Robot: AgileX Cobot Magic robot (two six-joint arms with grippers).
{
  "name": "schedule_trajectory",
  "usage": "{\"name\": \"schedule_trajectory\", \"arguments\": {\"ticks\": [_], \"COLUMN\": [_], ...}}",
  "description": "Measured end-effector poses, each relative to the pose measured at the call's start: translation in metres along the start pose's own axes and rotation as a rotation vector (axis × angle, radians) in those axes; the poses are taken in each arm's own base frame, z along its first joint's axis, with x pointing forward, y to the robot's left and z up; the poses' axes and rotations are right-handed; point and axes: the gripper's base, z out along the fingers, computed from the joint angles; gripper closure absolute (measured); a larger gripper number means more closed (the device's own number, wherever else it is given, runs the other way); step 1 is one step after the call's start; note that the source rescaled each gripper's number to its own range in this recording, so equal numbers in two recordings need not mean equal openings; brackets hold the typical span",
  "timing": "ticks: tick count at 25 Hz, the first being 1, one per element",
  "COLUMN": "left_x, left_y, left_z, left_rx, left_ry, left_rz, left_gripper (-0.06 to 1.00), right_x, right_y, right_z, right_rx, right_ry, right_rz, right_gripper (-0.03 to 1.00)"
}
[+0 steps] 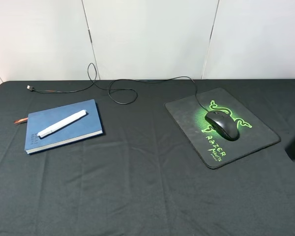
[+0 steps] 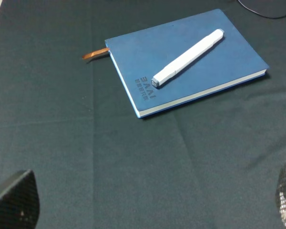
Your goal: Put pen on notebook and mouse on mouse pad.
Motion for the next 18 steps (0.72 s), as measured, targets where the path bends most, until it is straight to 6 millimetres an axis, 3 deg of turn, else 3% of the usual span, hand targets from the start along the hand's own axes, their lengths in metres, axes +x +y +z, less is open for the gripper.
{"name": "schedule_trajectory", "arguments": {"ticks": [5, 10, 18], "left_x": [0.0, 0.0, 0.0], "left_y": [0.0, 0.0, 0.0], "left_z": [0.0, 0.0, 0.0], "left_rx": [0.0, 0.0, 0.0], "left_ry": [0.0, 0.0, 0.0], "left_rz": [0.0, 0.0, 0.0], "left_gripper": [-0.06, -0.06, -0.06], "right_x": [0.049, 0.084, 0.111], "right_y": [0.005, 0.008, 0.004], "right_z": [-0.01, -0.023, -0.032], "right_rx": [0.019, 0.036, 0.098], "right_ry": [-0.204, -0.505, -0.733], "right_rz": [0.006, 0.076, 0.179], "right_gripper": [-0.03, -0.03, -0.03]}}
